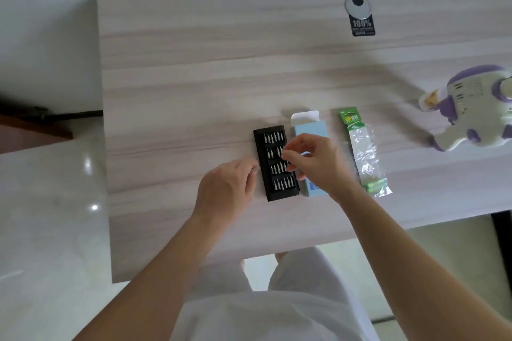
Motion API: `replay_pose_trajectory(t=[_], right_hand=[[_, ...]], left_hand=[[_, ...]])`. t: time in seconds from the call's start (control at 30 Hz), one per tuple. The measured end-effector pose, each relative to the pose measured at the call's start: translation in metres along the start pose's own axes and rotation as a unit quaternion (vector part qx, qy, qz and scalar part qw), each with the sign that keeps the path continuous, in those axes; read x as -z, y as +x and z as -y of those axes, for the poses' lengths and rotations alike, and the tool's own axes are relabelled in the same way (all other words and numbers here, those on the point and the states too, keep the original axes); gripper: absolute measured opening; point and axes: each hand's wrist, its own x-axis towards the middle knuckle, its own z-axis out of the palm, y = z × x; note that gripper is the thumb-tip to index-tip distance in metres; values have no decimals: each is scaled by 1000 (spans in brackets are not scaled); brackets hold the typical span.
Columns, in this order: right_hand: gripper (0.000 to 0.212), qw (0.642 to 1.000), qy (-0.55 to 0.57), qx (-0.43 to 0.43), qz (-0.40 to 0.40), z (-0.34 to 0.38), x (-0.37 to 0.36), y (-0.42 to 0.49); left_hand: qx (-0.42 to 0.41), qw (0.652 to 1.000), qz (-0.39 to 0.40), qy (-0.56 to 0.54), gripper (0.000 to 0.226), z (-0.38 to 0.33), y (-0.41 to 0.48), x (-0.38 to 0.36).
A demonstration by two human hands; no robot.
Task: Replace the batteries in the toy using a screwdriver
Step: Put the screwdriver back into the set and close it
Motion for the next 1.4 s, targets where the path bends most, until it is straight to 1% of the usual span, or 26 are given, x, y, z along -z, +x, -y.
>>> replay_pose_trajectory(t=[0.1, 0.23, 0.37, 0.47, 0.63, 0.8, 0.9, 0.93, 1.07, 1.13, 1.3, 1.4], right_hand=[[5, 1000, -27, 13, 3, -8, -2, 4], [6, 998, -48, 40, 0, -15, 1, 7], [7, 995, -65, 70, 8, -18, 1, 11], [8, 992, -86, 92, 12, -19, -1, 13], [4, 989, -112, 97, 21, -11, 1, 19], [9, 970, -200, 131, 50, 1, 0, 27], [7, 949, -267, 151, 71, 6, -3, 32], [8, 943, -281, 158, 77, 8, -4, 33], [10, 931, -311, 169, 92, 14, -4, 36], [10, 931, -310, 161, 103, 15, -3, 36], [11, 938, -297, 139, 110, 16, 0, 38], [11, 941, -291, 140, 103, 14, 2, 39]], left_hand=[[-22, 999, -7, -29, 27, 2, -2, -8], [-47, 999, -10, -20, 36, 1, -7, -21], [-45, 998, 17, -32, 44, -3, -14, -30], [-40, 999, 31, -3, 48, -4, -16, -33], [-46, 997, 24, 52, 48, -4, -12, -31], [-46, 998, 24, 32, 46, -3, -13, -30], [-57, 998, 23, 19, 47, -3, -13, -29], [-60, 998, 24, 20, 51, -5, -12, -29], [-59, 997, 45, 33, 79, -10, -11, -33], [-61, 996, 63, 36, 85, -10, -11, -35], [-86, 993, 68, 33, 75, -3, -11, -31], [-98, 993, 58, 33, 75, 3, -11, -26]])
